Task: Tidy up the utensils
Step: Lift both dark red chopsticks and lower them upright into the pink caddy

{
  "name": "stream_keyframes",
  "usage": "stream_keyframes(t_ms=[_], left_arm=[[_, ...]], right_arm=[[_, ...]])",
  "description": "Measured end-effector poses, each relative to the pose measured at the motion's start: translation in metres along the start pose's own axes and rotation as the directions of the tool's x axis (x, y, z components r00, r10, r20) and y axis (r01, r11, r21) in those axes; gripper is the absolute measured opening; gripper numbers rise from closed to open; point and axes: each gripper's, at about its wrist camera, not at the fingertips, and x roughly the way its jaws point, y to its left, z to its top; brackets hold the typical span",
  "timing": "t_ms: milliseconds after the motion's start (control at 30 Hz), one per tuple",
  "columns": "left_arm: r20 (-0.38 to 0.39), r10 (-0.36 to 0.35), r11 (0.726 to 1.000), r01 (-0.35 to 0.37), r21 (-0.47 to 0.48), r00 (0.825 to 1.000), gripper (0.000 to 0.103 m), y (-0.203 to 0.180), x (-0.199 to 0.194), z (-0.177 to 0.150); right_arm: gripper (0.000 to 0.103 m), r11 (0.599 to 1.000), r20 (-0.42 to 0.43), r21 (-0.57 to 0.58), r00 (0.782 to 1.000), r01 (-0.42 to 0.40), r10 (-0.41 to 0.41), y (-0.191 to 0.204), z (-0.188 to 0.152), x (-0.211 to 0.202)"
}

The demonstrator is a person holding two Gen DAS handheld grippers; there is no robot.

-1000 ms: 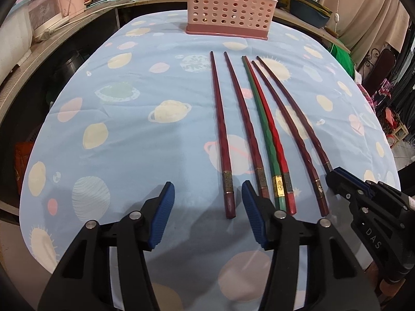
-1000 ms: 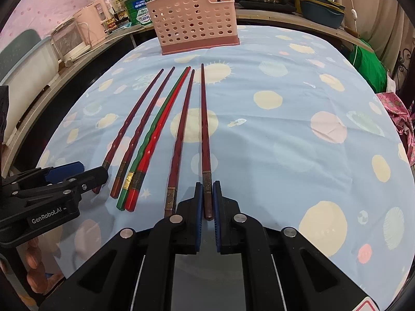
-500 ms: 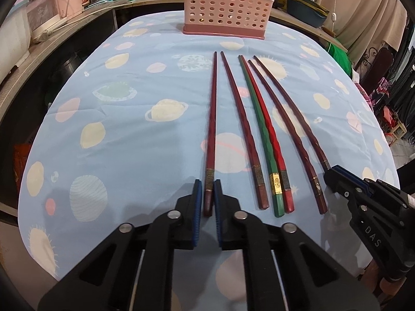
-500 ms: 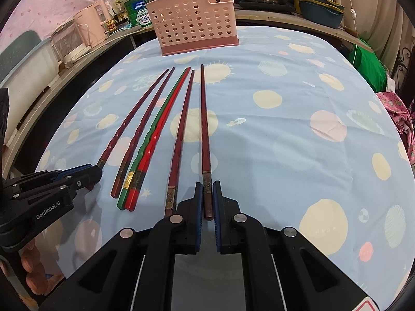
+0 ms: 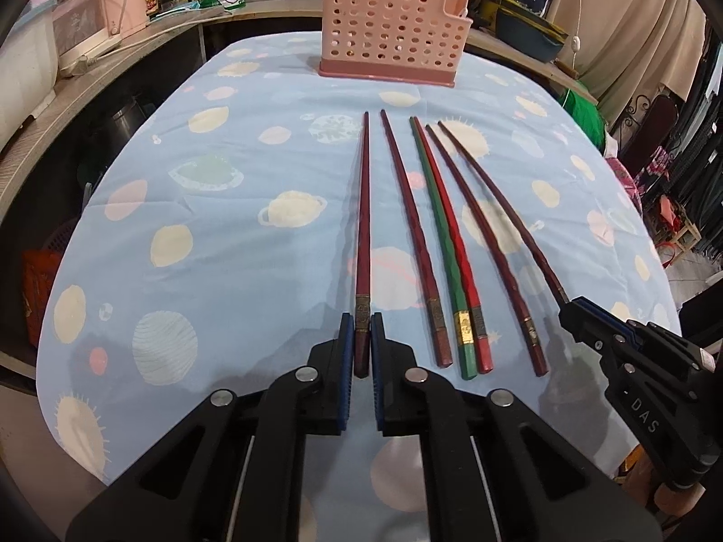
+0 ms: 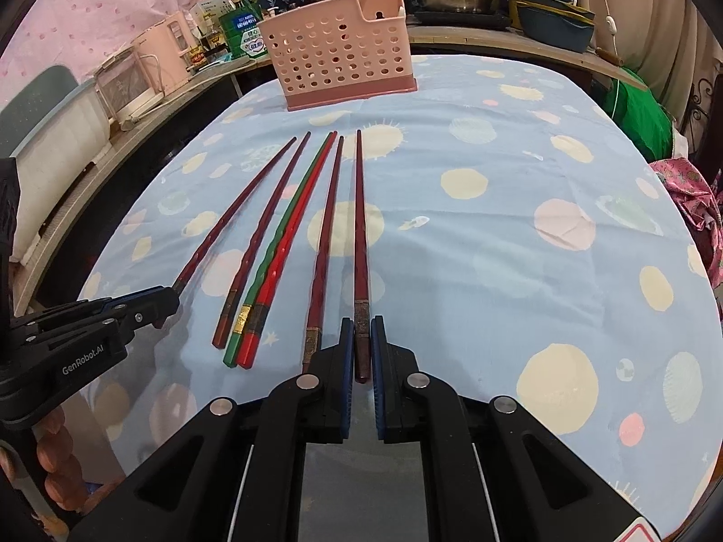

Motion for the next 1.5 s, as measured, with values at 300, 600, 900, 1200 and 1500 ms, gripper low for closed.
stream_keyframes(t_ms=[300,600,900,1200,1500], left_arm=[[0.098,-0.034,0.999,0.037,-0.027,0.995,0.007,0.005,-0.044,0.026],[0.222,-0.070,0.994,0.088,-0.069,0.973,0.007,0.016,-0.090,0.067],[0.320,-0.039,0.995,0.065,-0.071,0.947,0.007,0.023,-0.114,0.119],[0.401,-0.035,0.994,0.072,-0.079,0.916,0.007,0.030,-0.132,0.173],[0.502,-0.032,0.993,0.087,-0.086,0.865,0.007,0.030,-0.162,0.249]], right_arm=[[0.007,0.999,0.124,0.029,0.992,-0.042,0.038,-0.003,0.029,-0.044],[0.007,0.995,0.256,0.055,0.964,-0.083,0.066,-0.012,0.067,-0.090],[0.007,0.995,0.357,0.048,0.932,-0.082,0.059,-0.019,0.119,-0.115],[0.007,0.993,0.397,0.054,0.914,-0.107,0.077,-0.025,0.169,-0.118],[0.007,0.980,0.504,0.069,0.854,-0.186,0.127,-0.033,0.237,-0.133]])
